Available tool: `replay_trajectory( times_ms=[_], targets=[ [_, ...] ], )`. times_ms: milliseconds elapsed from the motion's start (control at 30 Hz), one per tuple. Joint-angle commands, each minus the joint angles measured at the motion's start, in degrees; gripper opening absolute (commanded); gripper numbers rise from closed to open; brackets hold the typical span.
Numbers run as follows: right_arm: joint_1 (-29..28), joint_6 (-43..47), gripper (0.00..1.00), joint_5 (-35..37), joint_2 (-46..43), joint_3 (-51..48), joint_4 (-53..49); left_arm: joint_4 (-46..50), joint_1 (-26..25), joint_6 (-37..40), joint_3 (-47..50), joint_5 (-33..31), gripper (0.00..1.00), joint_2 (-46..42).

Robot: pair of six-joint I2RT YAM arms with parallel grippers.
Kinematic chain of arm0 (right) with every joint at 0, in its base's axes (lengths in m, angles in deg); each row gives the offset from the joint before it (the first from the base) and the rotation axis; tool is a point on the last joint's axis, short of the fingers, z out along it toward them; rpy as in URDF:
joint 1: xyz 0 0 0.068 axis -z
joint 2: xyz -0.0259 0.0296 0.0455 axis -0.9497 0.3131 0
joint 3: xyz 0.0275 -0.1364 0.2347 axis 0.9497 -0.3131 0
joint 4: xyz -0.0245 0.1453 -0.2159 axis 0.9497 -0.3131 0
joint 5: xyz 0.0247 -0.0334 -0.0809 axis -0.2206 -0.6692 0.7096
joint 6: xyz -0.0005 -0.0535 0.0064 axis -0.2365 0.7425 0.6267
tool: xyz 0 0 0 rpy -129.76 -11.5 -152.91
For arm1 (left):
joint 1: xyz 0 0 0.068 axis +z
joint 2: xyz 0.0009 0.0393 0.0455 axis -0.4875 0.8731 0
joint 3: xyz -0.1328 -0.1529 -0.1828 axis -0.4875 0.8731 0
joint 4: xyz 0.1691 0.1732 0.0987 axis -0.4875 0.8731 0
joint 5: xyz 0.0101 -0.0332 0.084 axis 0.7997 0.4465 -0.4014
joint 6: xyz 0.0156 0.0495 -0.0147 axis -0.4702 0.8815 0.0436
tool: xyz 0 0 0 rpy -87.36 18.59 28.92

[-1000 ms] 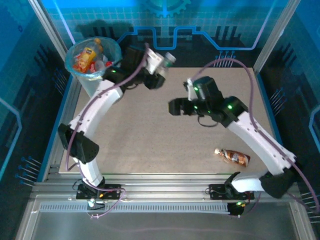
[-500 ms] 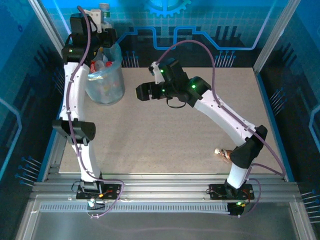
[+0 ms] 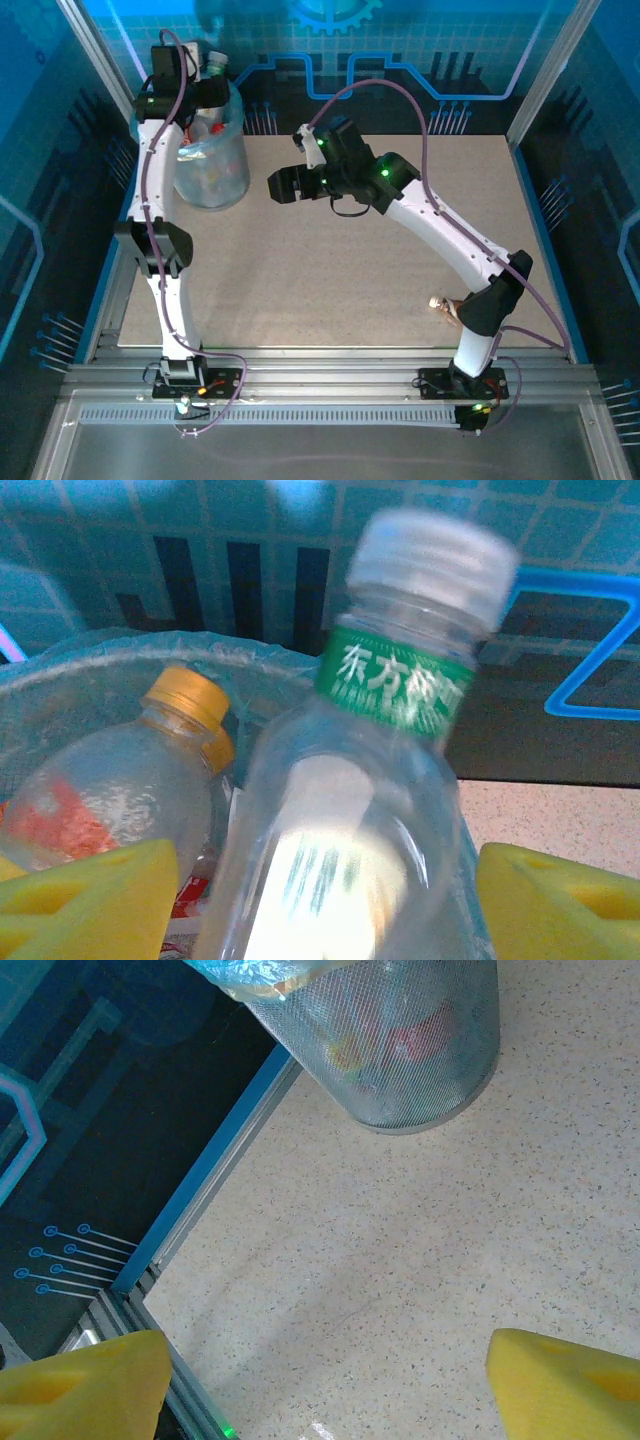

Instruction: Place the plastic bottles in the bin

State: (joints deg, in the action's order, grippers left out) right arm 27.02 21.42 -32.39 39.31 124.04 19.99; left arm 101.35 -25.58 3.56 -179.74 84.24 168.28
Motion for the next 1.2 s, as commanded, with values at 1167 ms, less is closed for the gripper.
replay_trajectory(
  times_ms=[1167],
  targets=[
    [8.0,1.7,0.85,9.7,-15.1,-4.1,-12.5,-5.9,-12.1,2.4,11.0,2.2,0.7,-23.6]
  ],
)
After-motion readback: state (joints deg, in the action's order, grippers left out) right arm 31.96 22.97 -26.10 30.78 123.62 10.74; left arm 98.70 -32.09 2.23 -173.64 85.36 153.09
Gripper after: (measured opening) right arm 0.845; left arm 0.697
